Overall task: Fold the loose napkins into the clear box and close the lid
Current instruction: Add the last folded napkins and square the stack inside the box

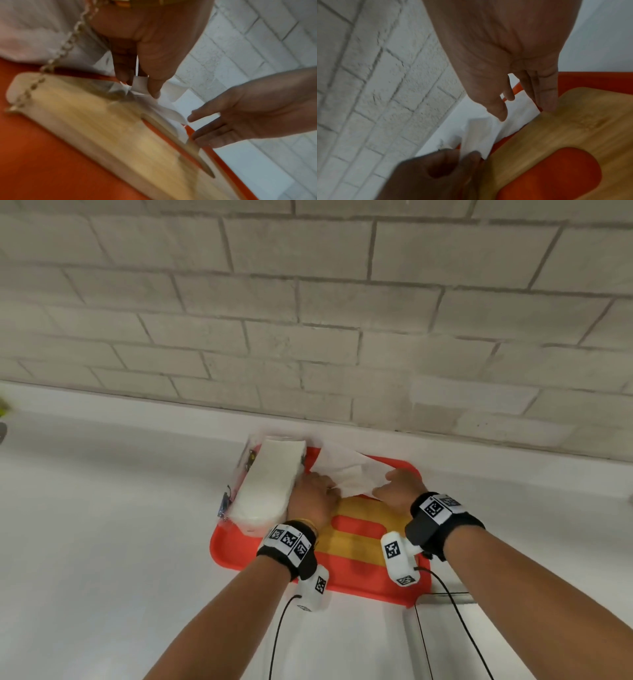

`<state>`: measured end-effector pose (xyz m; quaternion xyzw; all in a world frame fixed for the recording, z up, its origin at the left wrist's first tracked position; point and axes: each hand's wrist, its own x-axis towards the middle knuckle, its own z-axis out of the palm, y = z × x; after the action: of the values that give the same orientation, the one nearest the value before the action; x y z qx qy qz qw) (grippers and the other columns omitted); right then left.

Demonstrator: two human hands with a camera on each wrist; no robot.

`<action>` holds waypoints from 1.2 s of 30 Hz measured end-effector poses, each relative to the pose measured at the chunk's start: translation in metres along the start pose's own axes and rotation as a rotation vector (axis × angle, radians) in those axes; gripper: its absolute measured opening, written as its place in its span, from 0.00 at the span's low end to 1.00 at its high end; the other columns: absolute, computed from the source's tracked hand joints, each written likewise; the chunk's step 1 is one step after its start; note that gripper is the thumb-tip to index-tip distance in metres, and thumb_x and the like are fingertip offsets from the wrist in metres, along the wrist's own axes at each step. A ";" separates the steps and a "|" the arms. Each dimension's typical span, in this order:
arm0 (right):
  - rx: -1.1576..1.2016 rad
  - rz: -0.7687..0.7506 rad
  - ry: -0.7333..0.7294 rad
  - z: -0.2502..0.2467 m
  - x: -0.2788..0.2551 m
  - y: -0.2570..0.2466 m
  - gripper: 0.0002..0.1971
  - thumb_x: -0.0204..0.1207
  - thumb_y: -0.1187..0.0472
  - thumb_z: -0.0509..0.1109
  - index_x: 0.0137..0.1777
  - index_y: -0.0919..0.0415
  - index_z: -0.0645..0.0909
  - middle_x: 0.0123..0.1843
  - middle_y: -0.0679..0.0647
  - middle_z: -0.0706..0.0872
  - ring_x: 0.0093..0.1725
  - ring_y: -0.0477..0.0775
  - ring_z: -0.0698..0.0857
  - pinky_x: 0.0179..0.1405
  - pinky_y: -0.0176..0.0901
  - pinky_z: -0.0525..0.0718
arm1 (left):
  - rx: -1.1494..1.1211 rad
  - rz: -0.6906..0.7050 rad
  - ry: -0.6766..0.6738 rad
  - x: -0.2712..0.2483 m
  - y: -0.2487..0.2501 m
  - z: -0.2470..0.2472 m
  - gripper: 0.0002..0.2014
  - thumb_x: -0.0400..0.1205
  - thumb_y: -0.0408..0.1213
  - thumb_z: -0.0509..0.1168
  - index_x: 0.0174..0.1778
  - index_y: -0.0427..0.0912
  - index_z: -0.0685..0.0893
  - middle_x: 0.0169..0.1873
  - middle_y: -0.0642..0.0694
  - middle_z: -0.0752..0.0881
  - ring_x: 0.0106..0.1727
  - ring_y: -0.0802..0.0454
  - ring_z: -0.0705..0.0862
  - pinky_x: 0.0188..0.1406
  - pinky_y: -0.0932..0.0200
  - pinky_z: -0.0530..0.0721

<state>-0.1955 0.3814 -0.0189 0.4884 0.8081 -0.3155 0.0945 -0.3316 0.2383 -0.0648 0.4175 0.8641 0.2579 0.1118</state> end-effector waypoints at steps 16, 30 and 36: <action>-0.233 0.126 0.045 0.014 0.048 -0.002 0.21 0.76 0.51 0.78 0.63 0.64 0.84 0.62 0.61 0.89 0.62 0.65 0.88 0.57 0.48 0.87 | -0.782 -0.173 0.114 -0.098 0.009 -0.071 0.03 0.81 0.34 0.72 0.44 0.44 0.86 0.43 0.53 0.93 0.51 0.56 0.91 0.49 0.68 0.85; -0.319 0.038 0.113 0.013 0.057 -0.003 0.35 0.55 0.51 0.84 0.62 0.67 0.83 0.62 0.61 0.88 0.58 0.62 0.89 0.53 0.50 0.92 | -0.136 -0.166 -0.105 -0.062 0.001 -0.018 0.32 0.84 0.44 0.71 0.84 0.41 0.71 0.84 0.40 0.67 0.85 0.42 0.68 0.85 0.45 0.67; -0.190 -0.013 0.067 0.007 0.047 -0.005 0.18 0.68 0.57 0.83 0.58 0.59 0.89 0.58 0.56 0.93 0.55 0.59 0.91 0.53 0.47 0.90 | -0.191 -0.283 -0.026 -0.050 0.008 -0.017 0.27 0.87 0.44 0.68 0.79 0.33 0.76 0.80 0.39 0.74 0.79 0.42 0.76 0.78 0.57 0.70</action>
<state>-0.2245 0.4105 -0.0439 0.4825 0.8401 -0.2213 0.1112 -0.3022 0.1979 -0.0472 0.2826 0.8842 0.3152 0.1972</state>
